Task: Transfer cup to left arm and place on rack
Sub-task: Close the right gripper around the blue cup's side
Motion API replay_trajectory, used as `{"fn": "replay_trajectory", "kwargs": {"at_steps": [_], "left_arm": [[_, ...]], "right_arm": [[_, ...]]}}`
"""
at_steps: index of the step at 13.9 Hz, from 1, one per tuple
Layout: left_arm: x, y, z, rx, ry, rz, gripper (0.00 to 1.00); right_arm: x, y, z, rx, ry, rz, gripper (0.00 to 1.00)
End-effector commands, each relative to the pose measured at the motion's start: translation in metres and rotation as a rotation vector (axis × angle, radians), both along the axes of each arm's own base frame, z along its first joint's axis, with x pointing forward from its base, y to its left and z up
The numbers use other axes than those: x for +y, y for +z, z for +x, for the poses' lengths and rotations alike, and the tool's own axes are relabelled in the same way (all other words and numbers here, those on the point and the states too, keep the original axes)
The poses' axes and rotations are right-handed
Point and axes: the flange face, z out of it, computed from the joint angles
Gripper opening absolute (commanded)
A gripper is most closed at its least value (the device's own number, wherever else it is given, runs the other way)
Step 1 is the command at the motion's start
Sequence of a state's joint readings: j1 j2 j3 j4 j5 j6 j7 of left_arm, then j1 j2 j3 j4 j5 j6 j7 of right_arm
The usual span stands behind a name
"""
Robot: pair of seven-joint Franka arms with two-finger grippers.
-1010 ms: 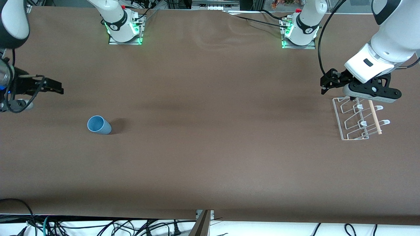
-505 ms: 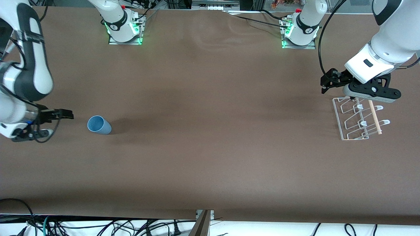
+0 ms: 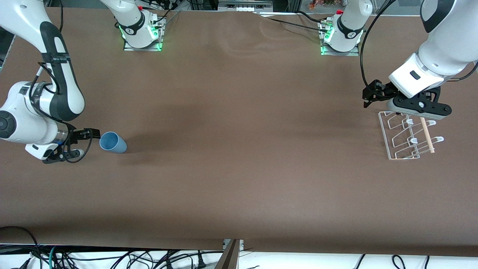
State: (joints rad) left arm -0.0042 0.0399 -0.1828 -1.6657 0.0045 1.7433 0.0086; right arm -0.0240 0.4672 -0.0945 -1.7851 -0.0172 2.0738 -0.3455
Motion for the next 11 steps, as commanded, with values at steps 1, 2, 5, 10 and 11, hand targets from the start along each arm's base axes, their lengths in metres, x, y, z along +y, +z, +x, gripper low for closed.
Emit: {"fn": "replay_trajectory", "kwargs": {"at_steps": [1,2,5,10,11], "left_arm": [[-0.003,0.003,0.0,-0.009,-0.026,0.026,1.0],[-0.002,0.003,0.0,-0.009,-0.024,0.026,1.0],[0.0,0.003,0.0,-0.006,-0.02,0.027,1.0],[0.01,0.004,-0.002,0.013,-0.002,0.031,1.0],[0.012,0.004,-0.003,0.019,0.002,0.033,1.0]], "right_arm": [[0.004,-0.015,0.001,-0.005,0.006,0.0,0.99],[0.006,-0.022,0.002,0.001,0.009,0.002,0.99],[0.008,-0.032,0.002,0.005,0.005,0.006,0.85],[0.039,-0.052,0.002,0.032,-0.11,-0.022,0.0],[0.039,-0.053,0.001,0.035,-0.11,-0.022,0.0]]}}
